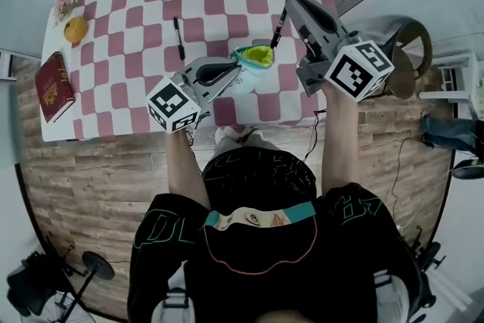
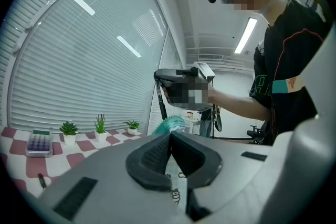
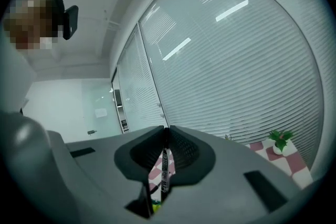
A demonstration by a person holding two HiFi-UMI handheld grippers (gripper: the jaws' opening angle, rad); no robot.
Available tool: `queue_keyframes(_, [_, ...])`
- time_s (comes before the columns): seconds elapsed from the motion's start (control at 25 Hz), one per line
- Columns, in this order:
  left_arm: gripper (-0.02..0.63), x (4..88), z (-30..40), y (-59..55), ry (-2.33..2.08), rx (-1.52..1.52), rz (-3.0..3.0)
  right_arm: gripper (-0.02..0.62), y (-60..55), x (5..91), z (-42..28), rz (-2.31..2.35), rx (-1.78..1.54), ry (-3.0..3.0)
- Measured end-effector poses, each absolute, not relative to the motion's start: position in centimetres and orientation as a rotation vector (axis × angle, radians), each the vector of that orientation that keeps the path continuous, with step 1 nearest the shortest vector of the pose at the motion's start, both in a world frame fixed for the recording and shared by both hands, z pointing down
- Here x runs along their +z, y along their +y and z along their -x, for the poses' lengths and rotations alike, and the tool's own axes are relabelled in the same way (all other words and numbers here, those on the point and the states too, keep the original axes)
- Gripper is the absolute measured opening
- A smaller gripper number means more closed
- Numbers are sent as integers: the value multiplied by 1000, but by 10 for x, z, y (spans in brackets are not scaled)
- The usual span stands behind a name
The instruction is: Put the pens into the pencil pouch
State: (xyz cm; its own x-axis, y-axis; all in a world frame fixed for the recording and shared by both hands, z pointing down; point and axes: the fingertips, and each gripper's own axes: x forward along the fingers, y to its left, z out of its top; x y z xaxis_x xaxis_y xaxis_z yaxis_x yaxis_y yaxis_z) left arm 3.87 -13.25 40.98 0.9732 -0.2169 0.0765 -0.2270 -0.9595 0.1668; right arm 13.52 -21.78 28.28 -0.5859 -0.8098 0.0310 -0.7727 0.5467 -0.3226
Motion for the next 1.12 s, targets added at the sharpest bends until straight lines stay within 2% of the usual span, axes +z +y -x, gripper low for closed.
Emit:
queue_keyframes(0.52, [-3, 400, -58, -131, -302, 19, -2959, 38, -201, 321, -134, 1346, -572, 2639])
queue_keyframes(1.12, [-2, 395, -41, -136, -416, -32, -2952, 40, -185, 368, -104, 1309, -651, 2772])
